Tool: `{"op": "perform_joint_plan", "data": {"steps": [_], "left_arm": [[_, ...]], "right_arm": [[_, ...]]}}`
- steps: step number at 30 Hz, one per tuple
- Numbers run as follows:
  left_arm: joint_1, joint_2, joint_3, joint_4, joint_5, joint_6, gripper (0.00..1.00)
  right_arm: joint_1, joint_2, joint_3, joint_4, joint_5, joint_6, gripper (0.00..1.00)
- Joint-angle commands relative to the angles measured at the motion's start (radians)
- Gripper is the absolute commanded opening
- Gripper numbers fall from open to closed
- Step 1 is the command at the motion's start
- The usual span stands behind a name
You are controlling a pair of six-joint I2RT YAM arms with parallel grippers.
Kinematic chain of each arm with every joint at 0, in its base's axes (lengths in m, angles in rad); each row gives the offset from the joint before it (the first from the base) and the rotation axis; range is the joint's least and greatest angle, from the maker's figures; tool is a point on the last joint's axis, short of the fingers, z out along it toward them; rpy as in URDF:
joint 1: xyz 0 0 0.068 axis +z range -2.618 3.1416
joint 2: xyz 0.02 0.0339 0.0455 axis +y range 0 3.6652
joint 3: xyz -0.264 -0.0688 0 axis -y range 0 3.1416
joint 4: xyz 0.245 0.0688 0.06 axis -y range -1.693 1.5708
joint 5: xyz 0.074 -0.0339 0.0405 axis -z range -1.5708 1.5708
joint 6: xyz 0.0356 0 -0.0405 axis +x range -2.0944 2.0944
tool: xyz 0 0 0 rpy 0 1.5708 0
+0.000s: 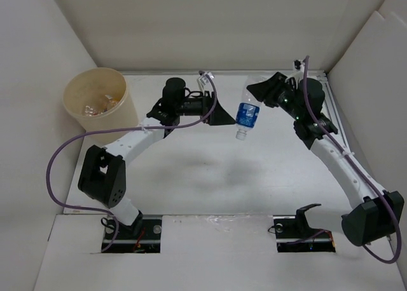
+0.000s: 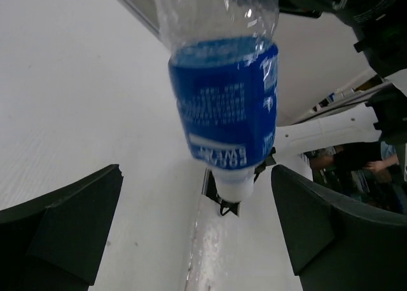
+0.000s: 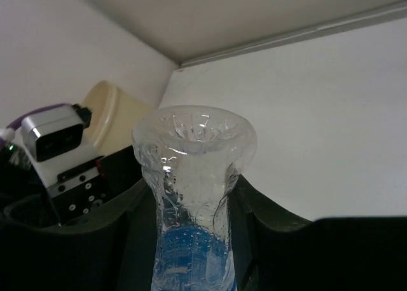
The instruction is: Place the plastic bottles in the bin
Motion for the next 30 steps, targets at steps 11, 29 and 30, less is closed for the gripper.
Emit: {"op": "perform_joint_plan", "data": {"steps": [11,29,30], "left_arm": [[-0.109,0.061,0.064,0.239,0.074,-0.096,0.95],[0.494,-0.058,0.453,-0.434,-0.504,0.017,0.00],[0.533,-0.072,0.470,-0.456,-0.538,0.033,0.00]], "right_arm": [[0.226,0.035,0.071,0.270,-0.102,-0.023,0.00],[0.035,-0.070,-0.049,0.121,0.092,-0.077,1.00],[0.025,-0.070,-0.064,0.110,0.083,-0.089,1.00]]}}
